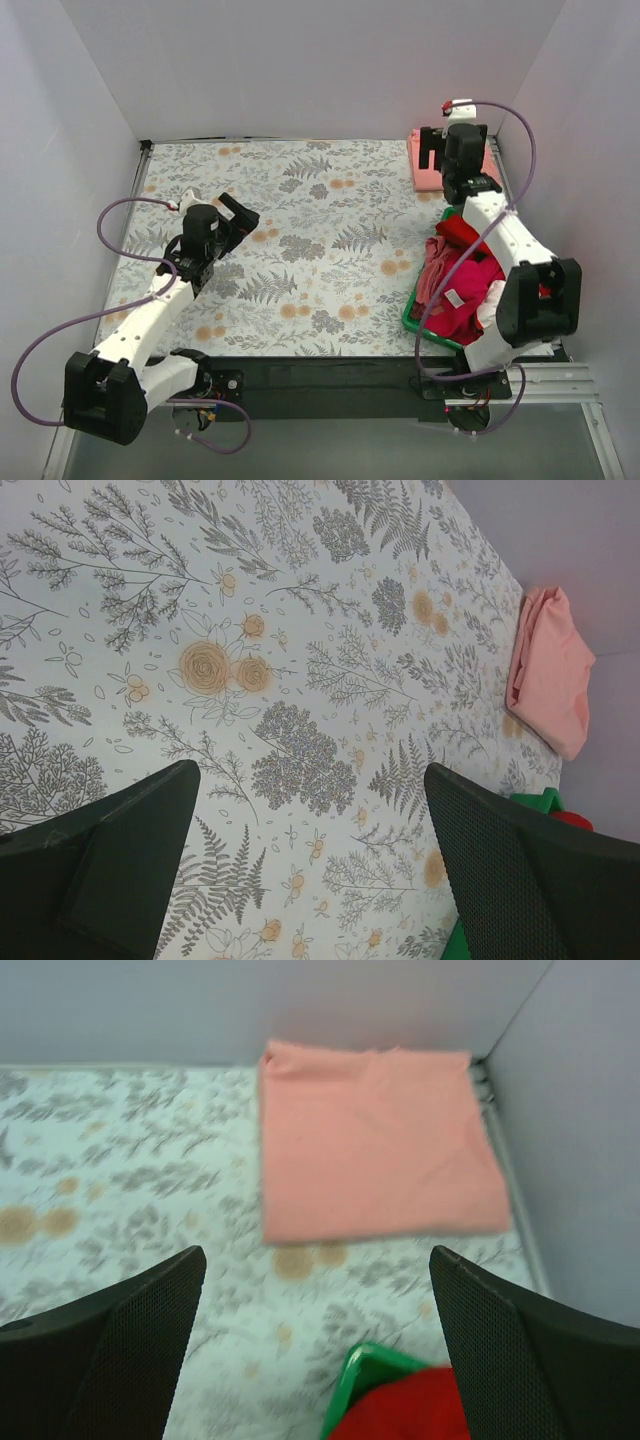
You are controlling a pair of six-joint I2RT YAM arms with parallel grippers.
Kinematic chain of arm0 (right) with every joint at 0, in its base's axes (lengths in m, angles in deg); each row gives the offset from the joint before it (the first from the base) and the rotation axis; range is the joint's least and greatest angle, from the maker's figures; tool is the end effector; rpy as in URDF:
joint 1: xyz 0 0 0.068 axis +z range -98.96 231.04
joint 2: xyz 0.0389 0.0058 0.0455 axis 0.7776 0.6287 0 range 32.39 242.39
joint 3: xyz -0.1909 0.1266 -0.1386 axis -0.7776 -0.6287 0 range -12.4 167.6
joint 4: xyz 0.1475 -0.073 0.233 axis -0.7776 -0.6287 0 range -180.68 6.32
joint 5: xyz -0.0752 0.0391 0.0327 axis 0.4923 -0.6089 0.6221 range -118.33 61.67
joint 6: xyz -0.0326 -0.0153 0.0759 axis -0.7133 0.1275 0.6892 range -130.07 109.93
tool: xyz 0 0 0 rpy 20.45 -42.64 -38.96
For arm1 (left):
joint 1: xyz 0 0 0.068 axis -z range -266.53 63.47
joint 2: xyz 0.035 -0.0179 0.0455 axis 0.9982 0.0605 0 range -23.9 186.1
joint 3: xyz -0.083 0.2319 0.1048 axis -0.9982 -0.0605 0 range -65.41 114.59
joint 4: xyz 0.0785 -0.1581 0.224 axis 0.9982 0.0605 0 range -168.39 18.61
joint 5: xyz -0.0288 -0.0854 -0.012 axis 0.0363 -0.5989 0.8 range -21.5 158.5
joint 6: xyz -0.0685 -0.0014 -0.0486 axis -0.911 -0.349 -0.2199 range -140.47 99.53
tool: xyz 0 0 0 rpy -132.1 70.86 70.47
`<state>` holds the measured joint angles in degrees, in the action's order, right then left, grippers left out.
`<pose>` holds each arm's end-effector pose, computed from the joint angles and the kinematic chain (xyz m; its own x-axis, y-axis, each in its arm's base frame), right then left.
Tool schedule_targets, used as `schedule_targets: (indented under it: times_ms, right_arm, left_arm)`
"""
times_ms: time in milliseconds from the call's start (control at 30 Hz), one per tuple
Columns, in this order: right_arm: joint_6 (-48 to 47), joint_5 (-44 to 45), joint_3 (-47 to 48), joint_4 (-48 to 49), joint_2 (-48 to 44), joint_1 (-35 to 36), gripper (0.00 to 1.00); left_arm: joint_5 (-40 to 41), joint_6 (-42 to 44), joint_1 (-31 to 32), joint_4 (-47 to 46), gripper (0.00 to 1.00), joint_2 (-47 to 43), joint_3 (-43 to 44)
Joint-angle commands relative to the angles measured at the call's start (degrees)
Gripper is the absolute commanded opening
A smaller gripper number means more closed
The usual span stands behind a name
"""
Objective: Fold and stack the t-shirts
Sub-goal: Reset both grippers
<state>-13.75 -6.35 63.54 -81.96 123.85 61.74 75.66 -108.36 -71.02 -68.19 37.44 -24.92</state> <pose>0.4385 0.0547 0.3238 -0.2459 -0.1069 -0.9634 0.1696 0.9738 -0.1514 0.2874 -0.0703 0.2246 -0.1806 -0.9789 -0.0958 -0.4904 0.1740 -0.8539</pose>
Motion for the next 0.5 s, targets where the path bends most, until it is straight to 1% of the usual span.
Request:
schedule_targets:
  times_ms: [0, 67, 100, 133, 167, 200, 233, 267, 400, 467]
  right_arm:
    - [9.90, -5.00, -14.44, 3.55, -9.41, 1.16, 0.98]
    - [12.63, -7.64, -20.72, 4.52, -14.01, 2.48, 0.98]
    - [13.52, -8.96, -23.36, 5.39, -18.29, 2.92, 0.98]
    - [15.35, -10.71, -28.43, 5.49, -20.34, 3.36, 0.98]
    - [16.24, -11.68, -30.57, 5.58, -22.44, 4.23, 0.98]
    - [16.86, -12.83, -33.11, 6.28, -26.38, 4.50, 0.98]
    - [17.48, -14.84, -37.14, 6.89, -28.16, 4.85, 0.98]
    - [18.00, -16.25, -39.18, 7.25, -30.01, 4.77, 0.98]
    - [18.89, -21.35, -45.35, 7.86, -39.57, 4.77, 0.98]
    - [19.33, -23.10, -47.89, 7.95, -42.49, 4.77, 0.98]
  left_arm:
    - [2.59, 2.91, 0.05, 2.37, 0.95, -5.51, 1.44]
    - [3.82, 3.61, 0.05, 1.41, 0.95, -10.78, -0.40]
    - [5.22, 2.91, 0.05, 1.41, 0.95, -12.54, -2.50]
    - [7.32, 2.30, 0.14, 1.14, 0.95, -14.22, -3.65]
    - [7.69, 2.99, 0.14, -0.86, 0.96, -17.45, -4.88]
    - [8.30, 2.91, 0.14, -1.92, 0.96, -18.53, -6.90]
    - [8.48, 2.82, 0.14, -2.89, 0.96, -19.67, -7.52]
    - [8.49, 2.82, 0.14, -2.90, 0.96, -20.99, -7.88]
    - [8.75, 2.65, 0.14, -1.32, 0.95, -21.53, -7.88]
    - [7.79, 2.12, 0.14, -0.97, 0.96, -21.09, -7.71]
